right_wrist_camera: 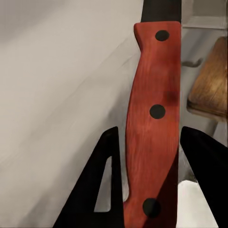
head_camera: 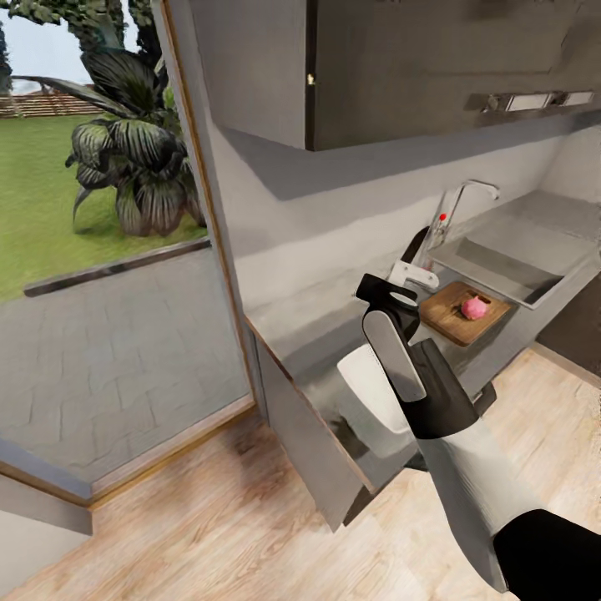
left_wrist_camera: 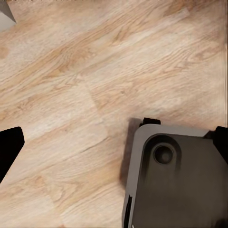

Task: In the kitchen, take the Vidalia onion out of the sink, dice it on the chopping board with the paring knife, put the diced onion into the bowl on the countertop, then place both the paring knife and the chopping board into the sink.

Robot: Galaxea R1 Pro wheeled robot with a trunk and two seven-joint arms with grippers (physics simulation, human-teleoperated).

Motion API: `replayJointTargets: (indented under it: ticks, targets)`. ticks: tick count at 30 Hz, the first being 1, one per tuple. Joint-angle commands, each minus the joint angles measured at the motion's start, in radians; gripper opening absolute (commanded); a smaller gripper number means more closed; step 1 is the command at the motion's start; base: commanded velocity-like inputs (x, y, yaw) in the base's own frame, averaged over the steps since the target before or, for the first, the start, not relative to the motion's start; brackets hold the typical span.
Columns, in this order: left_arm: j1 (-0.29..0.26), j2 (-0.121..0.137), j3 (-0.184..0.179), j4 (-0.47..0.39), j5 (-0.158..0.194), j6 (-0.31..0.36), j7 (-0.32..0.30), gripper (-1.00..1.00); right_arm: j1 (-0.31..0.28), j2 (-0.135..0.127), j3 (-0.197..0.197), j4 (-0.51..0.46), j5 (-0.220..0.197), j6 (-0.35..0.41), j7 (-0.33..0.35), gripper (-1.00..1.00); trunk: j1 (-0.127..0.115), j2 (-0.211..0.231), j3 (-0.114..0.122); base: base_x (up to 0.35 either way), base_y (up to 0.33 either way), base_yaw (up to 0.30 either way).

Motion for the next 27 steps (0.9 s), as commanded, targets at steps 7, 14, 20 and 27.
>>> replayJointTargets:
  ticks: [7,14,20,27]
  targets:
    - [0.000,0.001,-0.004,-0.002,0.006,-0.002,0.006,1.00,-0.001,-0.002,0.016,-0.001,-0.004,0.031,-0.008,-1.00,0.001,-0.002,0.006,-0.054,-0.305,0.000]
    - [0.000,0.001,-0.005,0.000,0.006,-0.002,0.006,1.00,0.038,-0.040,0.057,-0.066,-0.002,0.049,-0.006,-1.00,0.001,-0.002,0.007,-0.082,-0.305,0.000]
    - [0.000,0.001,-0.004,0.000,0.006,-0.002,0.006,1.00,0.056,-0.157,0.059,-0.129,-0.001,0.042,0.003,-1.00,0.001,-0.002,0.007,-0.082,-0.305,0.000]
    - [0.000,0.001,-0.004,0.000,0.006,-0.002,0.006,1.00,0.121,-0.285,0.059,-0.144,-0.001,-0.062,0.135,-1.00,0.001,-0.002,0.007,-0.082,-0.304,0.000]
